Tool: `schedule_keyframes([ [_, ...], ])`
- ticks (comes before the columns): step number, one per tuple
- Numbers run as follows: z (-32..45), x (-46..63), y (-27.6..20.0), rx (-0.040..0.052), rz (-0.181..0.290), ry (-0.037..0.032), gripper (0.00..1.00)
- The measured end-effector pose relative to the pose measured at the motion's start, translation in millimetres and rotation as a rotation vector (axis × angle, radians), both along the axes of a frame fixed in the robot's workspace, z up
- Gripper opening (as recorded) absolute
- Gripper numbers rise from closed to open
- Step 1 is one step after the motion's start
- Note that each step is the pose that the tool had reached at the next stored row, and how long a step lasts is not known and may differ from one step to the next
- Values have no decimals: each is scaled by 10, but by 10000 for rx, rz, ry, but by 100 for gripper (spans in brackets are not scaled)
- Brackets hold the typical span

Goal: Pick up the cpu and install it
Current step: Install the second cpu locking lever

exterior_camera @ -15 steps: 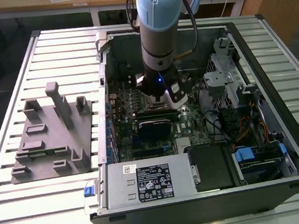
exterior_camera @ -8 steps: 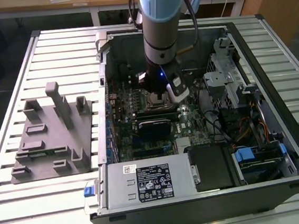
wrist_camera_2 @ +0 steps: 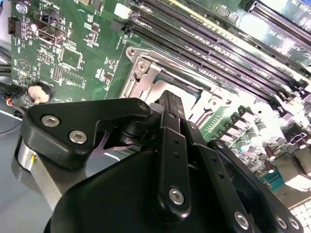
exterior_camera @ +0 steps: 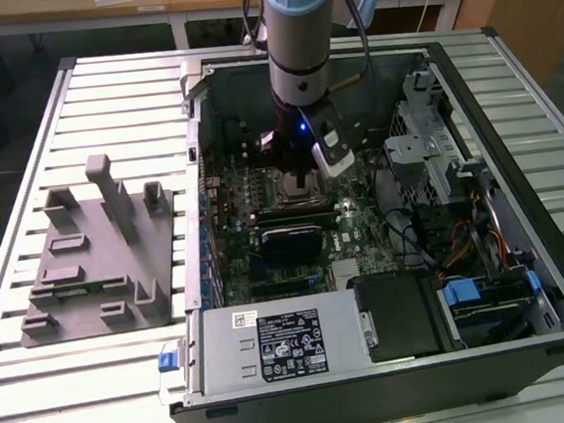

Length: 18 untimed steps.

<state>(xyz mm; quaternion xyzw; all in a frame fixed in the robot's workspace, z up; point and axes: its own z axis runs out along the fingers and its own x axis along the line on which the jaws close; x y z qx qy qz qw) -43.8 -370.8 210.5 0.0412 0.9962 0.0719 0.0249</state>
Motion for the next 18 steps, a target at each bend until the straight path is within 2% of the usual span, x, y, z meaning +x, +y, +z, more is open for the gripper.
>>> schedule_keyframes([
  [2, 0, 0, 40, -65, 0, 0, 11],
  [5, 0, -1, 86, -74, -1, 0, 11],
  [11, 14, -3, 102, -107, -1, 0, 11],
  [14, 49, -3, 108, -195, -1, -2, 11],
  [18, 92, -3, 117, -384, -4, -9, 11],
])
